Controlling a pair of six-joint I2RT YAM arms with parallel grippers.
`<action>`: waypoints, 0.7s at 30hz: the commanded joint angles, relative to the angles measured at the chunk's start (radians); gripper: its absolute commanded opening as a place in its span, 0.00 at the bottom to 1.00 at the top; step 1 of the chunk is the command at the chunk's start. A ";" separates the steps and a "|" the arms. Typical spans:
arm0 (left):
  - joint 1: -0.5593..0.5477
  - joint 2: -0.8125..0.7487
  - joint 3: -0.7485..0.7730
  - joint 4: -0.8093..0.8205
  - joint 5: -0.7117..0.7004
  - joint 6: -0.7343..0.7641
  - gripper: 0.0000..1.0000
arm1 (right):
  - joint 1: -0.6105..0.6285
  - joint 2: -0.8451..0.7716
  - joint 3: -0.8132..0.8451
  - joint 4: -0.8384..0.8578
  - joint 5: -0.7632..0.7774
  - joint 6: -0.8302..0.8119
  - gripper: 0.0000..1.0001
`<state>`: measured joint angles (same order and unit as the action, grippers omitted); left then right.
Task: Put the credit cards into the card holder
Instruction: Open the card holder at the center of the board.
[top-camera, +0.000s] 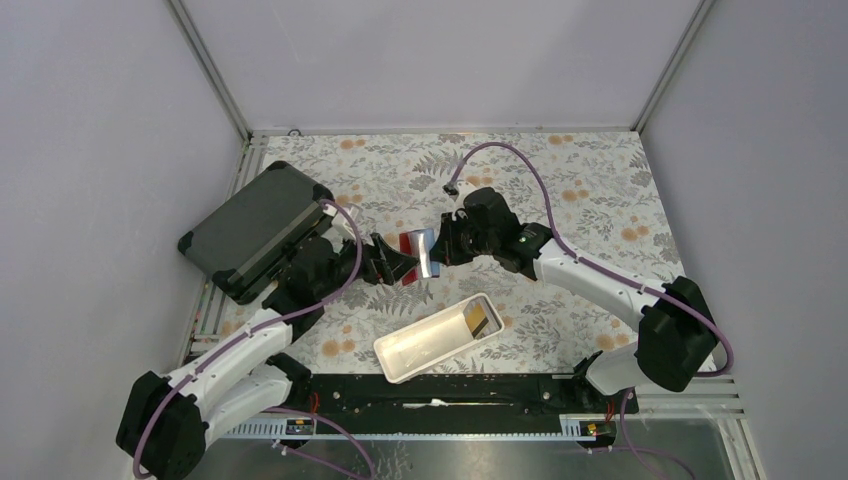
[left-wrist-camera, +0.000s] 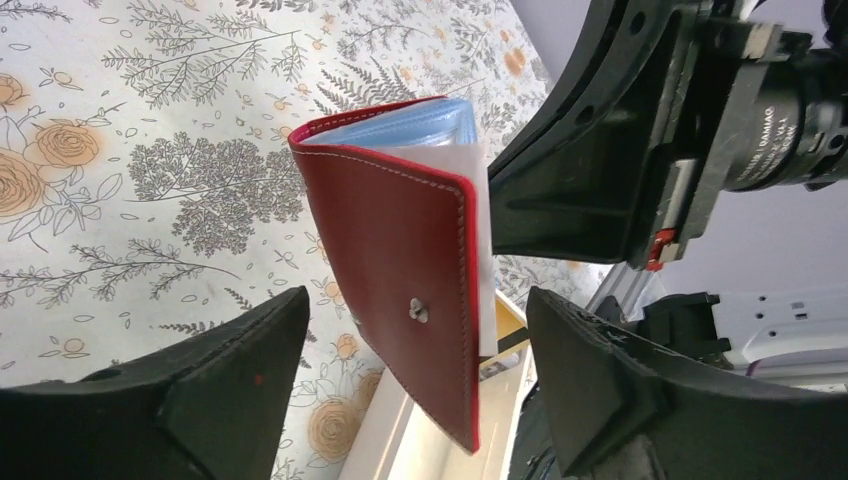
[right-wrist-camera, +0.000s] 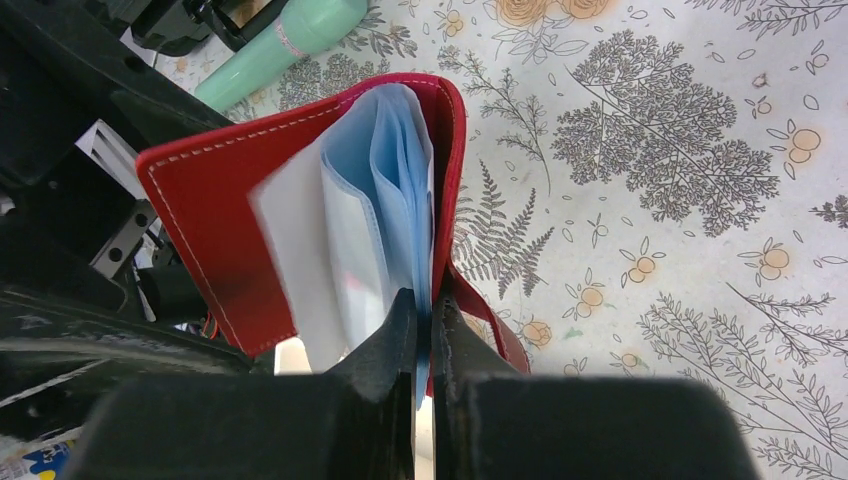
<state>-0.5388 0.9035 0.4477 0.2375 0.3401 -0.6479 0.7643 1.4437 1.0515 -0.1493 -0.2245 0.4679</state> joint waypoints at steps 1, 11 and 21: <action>0.011 -0.021 0.003 0.063 -0.009 -0.013 0.93 | 0.010 -0.028 0.040 -0.015 0.041 -0.011 0.00; 0.000 0.071 0.068 0.055 0.000 -0.014 0.99 | 0.054 -0.002 0.111 -0.089 0.188 -0.031 0.00; -0.037 0.138 0.072 0.109 -0.057 -0.039 0.99 | 0.130 0.054 0.214 -0.209 0.368 -0.060 0.00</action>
<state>-0.5568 1.0149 0.4786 0.2642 0.3237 -0.6762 0.8902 1.4990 1.2205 -0.3279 0.0650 0.4213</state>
